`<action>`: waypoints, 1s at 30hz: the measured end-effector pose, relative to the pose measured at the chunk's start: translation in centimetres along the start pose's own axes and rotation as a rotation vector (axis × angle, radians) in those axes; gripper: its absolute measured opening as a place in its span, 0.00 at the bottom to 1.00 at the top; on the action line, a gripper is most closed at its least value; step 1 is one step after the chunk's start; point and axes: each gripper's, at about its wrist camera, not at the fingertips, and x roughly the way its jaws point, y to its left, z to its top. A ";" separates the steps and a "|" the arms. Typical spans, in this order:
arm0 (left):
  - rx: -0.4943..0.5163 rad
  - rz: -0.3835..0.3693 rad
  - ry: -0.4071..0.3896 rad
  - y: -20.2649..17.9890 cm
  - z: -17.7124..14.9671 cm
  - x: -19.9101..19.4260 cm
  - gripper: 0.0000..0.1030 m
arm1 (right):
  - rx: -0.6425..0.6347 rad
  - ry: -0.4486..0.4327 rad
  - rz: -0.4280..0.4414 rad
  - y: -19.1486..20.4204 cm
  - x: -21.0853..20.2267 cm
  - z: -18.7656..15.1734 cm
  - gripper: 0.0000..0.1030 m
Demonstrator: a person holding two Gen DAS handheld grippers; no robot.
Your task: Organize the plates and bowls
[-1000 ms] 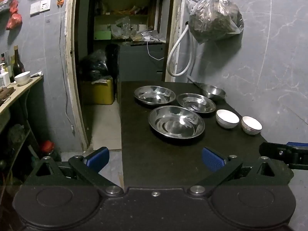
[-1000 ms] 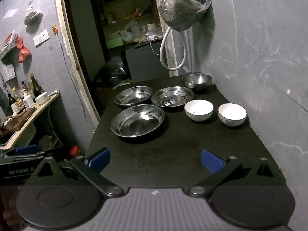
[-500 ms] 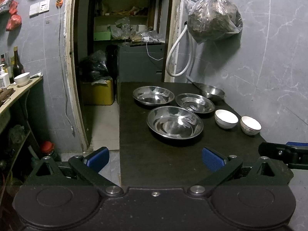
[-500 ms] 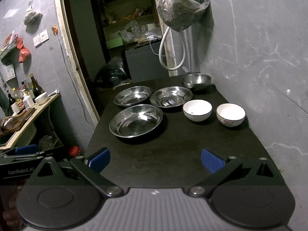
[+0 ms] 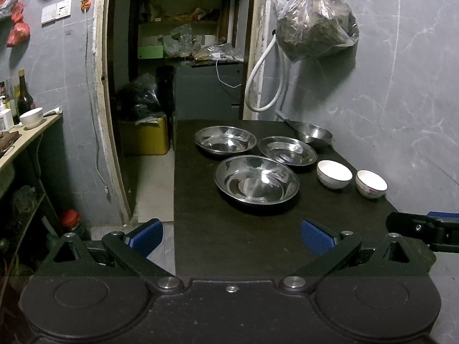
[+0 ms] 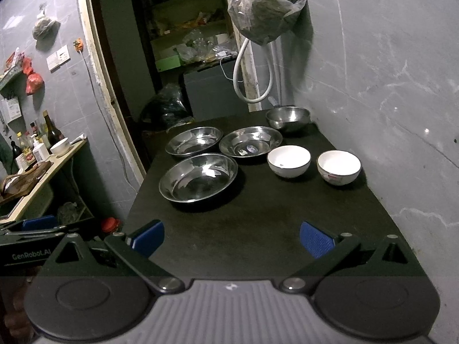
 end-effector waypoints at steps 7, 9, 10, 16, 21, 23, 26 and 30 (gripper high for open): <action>0.000 0.002 0.004 -0.2 -0.1 0.0 0.99 | 0.003 0.003 0.000 -0.2 -0.2 -0.2 1.00; -0.001 0.001 0.003 -0.2 -0.1 0.0 0.99 | 0.003 0.003 -0.001 -0.1 -0.2 -0.3 1.00; -0.001 0.001 0.003 -0.2 -0.1 0.0 0.99 | 0.004 0.003 -0.002 -0.1 -0.2 -0.3 1.00; 0.000 0.000 0.004 -0.1 -0.1 0.0 0.99 | 0.006 0.005 -0.003 -0.2 -0.2 -0.3 1.00; 0.000 0.000 0.005 -0.1 -0.1 0.0 0.99 | 0.011 0.007 -0.006 -0.2 -0.2 -0.3 1.00; -0.001 0.000 0.006 -0.2 -0.1 0.0 0.99 | 0.011 0.007 -0.005 -0.2 -0.2 -0.3 1.00; -0.001 0.001 0.007 -0.2 -0.1 0.0 0.99 | 0.011 0.008 -0.005 -0.2 -0.2 -0.3 1.00; -0.005 -0.001 0.014 -0.1 -0.1 0.3 0.99 | 0.011 0.013 -0.006 -0.2 -0.1 -0.4 1.00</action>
